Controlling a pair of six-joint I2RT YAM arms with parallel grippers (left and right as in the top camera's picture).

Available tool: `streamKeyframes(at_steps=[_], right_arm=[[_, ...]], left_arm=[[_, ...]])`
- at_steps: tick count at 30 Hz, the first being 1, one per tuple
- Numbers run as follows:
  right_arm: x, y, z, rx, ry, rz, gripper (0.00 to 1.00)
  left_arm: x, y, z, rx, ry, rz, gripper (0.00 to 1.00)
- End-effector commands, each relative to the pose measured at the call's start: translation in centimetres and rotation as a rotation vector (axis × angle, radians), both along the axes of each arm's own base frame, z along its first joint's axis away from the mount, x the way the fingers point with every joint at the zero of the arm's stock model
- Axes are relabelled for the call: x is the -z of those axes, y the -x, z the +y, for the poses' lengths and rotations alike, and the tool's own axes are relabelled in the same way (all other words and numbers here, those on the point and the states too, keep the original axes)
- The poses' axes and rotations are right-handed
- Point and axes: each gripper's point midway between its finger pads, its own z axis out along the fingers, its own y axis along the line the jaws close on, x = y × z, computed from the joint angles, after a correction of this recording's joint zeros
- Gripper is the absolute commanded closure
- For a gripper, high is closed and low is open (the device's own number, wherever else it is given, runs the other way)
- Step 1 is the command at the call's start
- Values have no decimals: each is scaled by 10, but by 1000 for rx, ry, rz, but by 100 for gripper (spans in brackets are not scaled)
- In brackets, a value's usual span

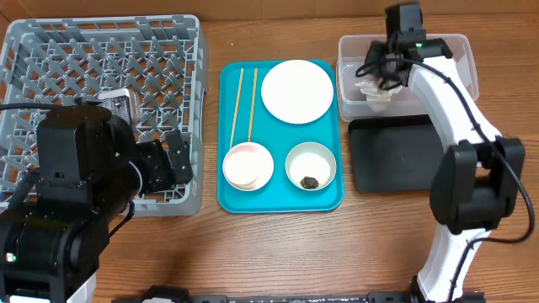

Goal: Sort waste into correct bins and load items into the dishwasher
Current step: 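Move the red wrapper into the clear bin and release, then reach the right gripper to the white cup and grasp it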

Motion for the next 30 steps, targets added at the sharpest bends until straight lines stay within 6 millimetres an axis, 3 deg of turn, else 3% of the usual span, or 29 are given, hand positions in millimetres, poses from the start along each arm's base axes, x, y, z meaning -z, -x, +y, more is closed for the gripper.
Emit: streamKeyframes(at_steps=[1, 5, 7, 10, 15, 18, 24, 30], right_arm=[[-57, -6, 23, -94, -108, -119, 28], [-124, 12, 31, -133, -158, -216, 27], [-157, 34, 38, -166, -194, -248, 26], [-201, 73, 49, -226, -259, -278, 26], [-232, 140, 64, -310, -319, -235, 27], [-226, 173, 79, -385, -323, -152, 29], [-183, 224, 131, -562, -303, 52, 30], [-134, 239, 191, -718, -251, 75, 36]], left_arm=[[1, 1, -5, 8, 31, 11, 0], [0, 0, -5, 9, 31, 7, 0], [0, 1, -7, 24, 29, 4, 0], [-8, -2, -27, 184, 43, -45, 10], [-23, -15, -29, 198, 30, -131, 5], [-24, -21, -19, 150, -9, -141, 0], [-10, -36, -8, 80, -44, -87, 0], [3, -43, -9, 89, -57, -35, 0]])
